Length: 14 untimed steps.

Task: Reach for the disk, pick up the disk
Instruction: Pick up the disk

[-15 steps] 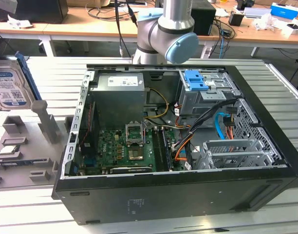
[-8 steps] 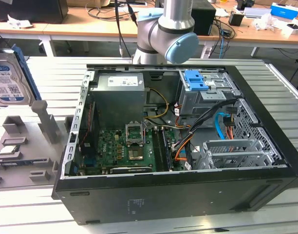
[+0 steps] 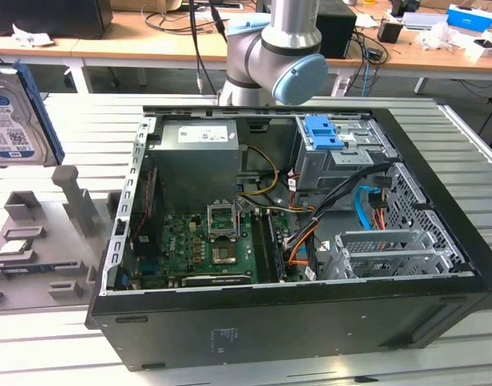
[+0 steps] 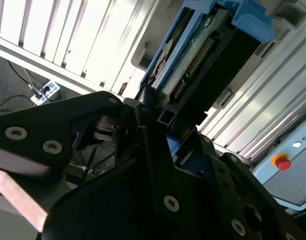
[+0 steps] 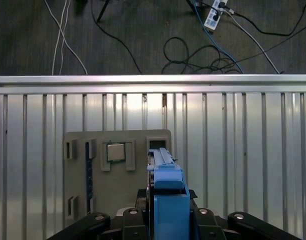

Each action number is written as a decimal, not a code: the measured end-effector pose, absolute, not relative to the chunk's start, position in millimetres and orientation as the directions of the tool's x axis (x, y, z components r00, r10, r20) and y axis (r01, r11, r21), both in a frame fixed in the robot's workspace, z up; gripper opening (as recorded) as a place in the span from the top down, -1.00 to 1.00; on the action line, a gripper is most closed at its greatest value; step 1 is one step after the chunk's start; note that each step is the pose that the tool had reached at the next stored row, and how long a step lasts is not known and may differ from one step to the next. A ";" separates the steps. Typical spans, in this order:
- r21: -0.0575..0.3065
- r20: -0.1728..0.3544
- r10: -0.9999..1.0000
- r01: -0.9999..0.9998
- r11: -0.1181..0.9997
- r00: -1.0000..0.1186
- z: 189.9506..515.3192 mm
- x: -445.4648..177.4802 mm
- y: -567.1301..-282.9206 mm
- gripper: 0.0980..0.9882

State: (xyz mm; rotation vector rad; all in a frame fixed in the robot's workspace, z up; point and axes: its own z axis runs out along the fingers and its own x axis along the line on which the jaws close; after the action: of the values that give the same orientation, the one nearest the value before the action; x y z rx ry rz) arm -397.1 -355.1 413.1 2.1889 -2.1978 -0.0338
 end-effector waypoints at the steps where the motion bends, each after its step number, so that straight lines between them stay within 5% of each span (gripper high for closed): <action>1: 0.043 0.013 -1.000 -0.999 0.004 -0.004 414.6 -397.0 -355.1 0.40; 14: 0.048 0.016 -1.000 -0.999 0.005 -0.004 449.7 -395.2 -354.7 0.40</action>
State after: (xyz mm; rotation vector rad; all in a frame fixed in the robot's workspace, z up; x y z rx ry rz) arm -395.2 -354.7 449.7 2.1848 -2.1939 -0.0345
